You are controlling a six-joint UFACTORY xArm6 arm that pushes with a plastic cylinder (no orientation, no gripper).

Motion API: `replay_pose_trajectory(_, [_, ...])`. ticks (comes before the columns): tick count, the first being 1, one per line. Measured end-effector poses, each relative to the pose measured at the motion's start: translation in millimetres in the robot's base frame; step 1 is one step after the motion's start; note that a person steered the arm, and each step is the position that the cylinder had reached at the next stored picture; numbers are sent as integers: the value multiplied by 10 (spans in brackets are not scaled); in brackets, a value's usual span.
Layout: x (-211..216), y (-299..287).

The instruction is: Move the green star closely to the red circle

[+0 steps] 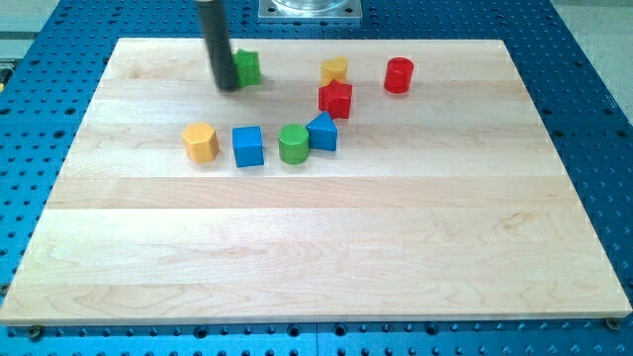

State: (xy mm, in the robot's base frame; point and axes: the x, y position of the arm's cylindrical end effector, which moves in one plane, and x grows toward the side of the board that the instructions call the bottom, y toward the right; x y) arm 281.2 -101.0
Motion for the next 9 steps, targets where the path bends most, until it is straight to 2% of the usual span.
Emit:
replay_pose_trajectory(1, [-237,302])
replay_pose_trajectory(2, [-301,-321])
replay_pose_trajectory(3, [-536,336])
replay_pose_trajectory(5, [-566,1539])
replay_pose_trajectory(6, [-683,1728])
replay_pose_trajectory(8, [-470,1889])
replay_pose_trajectory(9, [-314,2281])
